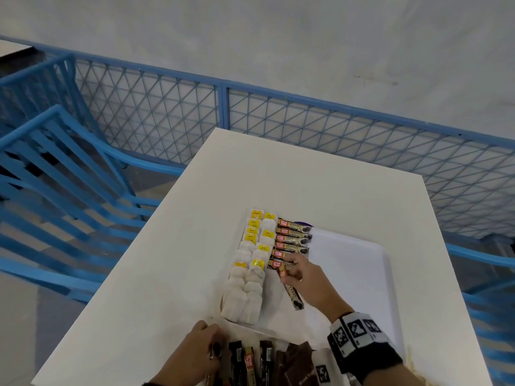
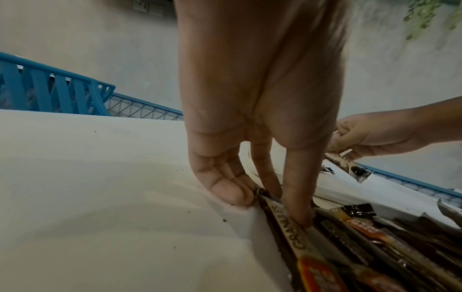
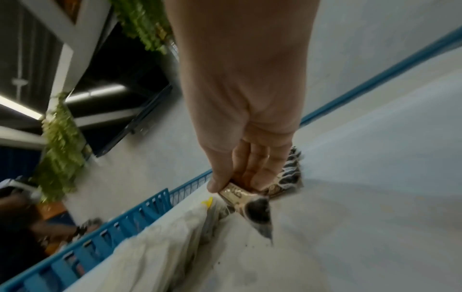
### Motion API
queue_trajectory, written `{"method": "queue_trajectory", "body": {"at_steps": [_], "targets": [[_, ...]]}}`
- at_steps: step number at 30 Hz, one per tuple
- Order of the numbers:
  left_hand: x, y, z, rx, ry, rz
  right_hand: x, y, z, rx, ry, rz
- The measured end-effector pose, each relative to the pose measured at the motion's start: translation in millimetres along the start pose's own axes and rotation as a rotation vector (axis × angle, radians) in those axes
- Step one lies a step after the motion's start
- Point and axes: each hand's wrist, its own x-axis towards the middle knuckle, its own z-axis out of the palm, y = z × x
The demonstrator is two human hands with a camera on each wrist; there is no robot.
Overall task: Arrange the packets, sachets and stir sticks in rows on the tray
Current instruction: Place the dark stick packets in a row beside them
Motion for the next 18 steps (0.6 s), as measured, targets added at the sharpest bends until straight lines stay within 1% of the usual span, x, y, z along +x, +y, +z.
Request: {"method": "queue_trajectory", "body": {"at_steps": [4, 6, 9, 10, 14, 18], "targets": [[2.2, -3.2, 2.1, -0.003, 0.023, -0.002, 7.0, -5.3, 11.1, -0.241, -0.077, -0.052], [2.5, -4.3, 2.2, -0.010, 0.024, -0.007, 7.7, -1.8, 13.8, -0.258, -0.039, -0.070], [2.8, -5.1, 1.2, -0.027, 0.021, -0.012, 1.6, 7.1, 12.2, -0.273, 0.089, -0.102], [3.2, -5.3, 1.4, -0.033, 0.027, -0.013, -2.6, 10.8, 11.1, -0.303, 0.105, -0.114], [4.7, -7.0, -0.4, -0.042, 0.054, -0.037, -21.0, 28.2, 11.6, -0.469, 0.046, -0.106], [3.0, -9.5, -5.1, -0.107, 0.073, -0.073, -20.6, 36.6, 14.7, -0.442, 0.065, -0.089]]}}
